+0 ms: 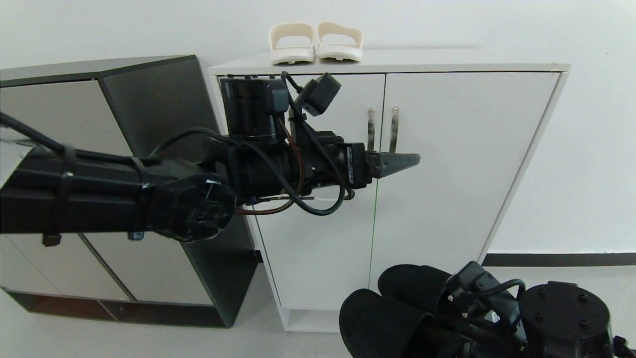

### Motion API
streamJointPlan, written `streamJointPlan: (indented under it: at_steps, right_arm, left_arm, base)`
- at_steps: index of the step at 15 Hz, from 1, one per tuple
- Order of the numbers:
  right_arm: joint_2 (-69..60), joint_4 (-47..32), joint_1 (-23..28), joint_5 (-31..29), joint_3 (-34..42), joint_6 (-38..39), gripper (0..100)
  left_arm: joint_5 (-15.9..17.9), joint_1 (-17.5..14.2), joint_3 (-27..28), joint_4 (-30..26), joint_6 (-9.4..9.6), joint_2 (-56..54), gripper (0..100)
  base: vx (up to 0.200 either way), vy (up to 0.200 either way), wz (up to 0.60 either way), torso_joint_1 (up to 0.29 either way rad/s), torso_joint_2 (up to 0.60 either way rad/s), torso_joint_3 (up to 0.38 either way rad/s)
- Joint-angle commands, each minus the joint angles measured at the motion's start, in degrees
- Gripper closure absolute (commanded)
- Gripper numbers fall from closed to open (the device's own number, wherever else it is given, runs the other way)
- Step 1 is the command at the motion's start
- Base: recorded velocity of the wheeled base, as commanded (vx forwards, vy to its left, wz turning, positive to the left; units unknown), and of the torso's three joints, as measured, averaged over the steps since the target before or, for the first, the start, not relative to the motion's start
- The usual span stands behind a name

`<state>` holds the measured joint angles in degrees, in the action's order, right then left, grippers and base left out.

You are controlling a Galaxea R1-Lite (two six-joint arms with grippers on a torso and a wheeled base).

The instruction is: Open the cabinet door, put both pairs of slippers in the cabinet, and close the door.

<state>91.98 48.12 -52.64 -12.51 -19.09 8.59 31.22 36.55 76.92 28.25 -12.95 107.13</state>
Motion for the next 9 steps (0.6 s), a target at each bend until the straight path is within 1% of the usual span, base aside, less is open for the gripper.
streamJointPlan:
  at_steps: [1,2,3,4,5,7,8,9]
  right_arm:
    - [0.57,0.05,-0.01,0.03,-0.07,0.02,100]
    - [0.57,0.05,-0.01,0.2,-0.07,0.02,100]
    - [0.66,0.05,-0.01,0.2,-0.07,0.02,100]
    - [0.66,0.05,-0.1,0.47,-0.16,0.02,100]
    - [0.66,0.05,-0.01,0.64,-0.07,0.02,100]
    - [0.75,0.05,-0.01,0.64,-0.07,0.02,100]
    - [0.75,0.05,-0.1,0.64,-0.07,0.02,100]
    - [0.75,0.05,-0.01,0.64,-0.07,0.02,100]
  left_arm:
    - [4.82,-1.65,5.87,-2.76,-1.03,3.44,0]
    - [7.28,-2.01,6.75,-3.46,-1.99,3.44,0]
    - [10.53,-2.53,7.72,-3.99,-3.58,3.61,0]
    - [10.7,-2.53,10.7,-4.08,-4.63,5.81,0]
    - [9.03,-2.36,12.29,-3.99,-4.63,7.21,0]
    - [4.55,-0.6,14.13,-3.64,-4.54,8.8,0]
    - [1.65,0.1,15.98,-3.64,-4.37,9.5,0]
    - [0.24,0.28,17.3,-3.64,-3.75,9.94,0]
  base:
    - [0.0,0.0,0.0,0.0,0.0,0.0]
    - [0.0,0.0,0.0,0.0,0.0,0.0]
    - [0.0,0.0,0.0,0.0,0.0,0.0]
    - [0.0,0.0,0.0,0.0,0.0,0.0]
    - [0.0,0.0,0.0,0.0,0.0,0.0]
    - [0.0,0.0,0.0,0.0,0.0,0.0]
    - [0.0,0.0,0.0,0.0,0.0,0.0]
    - [0.0,0.0,0.0,0.0,0.0,0.0]
